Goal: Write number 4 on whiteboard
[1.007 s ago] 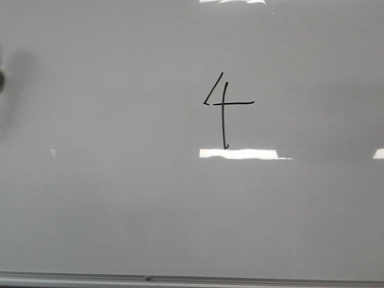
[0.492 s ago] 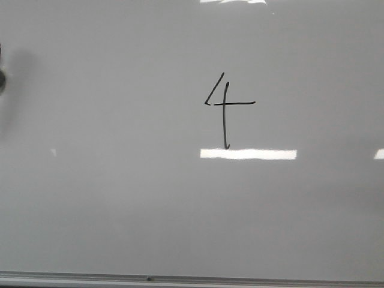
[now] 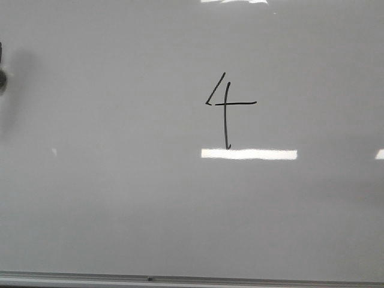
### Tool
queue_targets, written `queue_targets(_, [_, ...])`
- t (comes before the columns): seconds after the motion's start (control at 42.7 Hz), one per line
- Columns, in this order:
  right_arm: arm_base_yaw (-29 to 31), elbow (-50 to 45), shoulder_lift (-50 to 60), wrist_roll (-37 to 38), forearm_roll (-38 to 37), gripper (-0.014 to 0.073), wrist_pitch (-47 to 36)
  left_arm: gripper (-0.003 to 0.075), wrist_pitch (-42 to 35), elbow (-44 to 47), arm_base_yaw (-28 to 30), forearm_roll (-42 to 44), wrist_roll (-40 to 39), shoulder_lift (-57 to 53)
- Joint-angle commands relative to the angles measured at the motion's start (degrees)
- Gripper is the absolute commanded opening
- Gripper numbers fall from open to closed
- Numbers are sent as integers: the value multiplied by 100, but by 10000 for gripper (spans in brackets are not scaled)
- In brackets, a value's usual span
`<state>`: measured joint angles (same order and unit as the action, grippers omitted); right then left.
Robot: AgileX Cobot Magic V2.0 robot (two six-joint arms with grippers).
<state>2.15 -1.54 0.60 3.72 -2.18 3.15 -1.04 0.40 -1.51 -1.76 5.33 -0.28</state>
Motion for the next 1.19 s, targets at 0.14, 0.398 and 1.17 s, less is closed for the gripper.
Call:
queue_targets(0.14, [25,85,114,-50,118,-69,-581,-20,-482,24,10,-36,-9,-86])
queue_targets(0.398, [6,85,114,-428,443,-69,-378,-20,-482,24,10,-36,-9,-86])
queue_targets(1.17, [6,85,108,-428,414,-69,-685,-20,-482,24,10,-36,-9,-86])
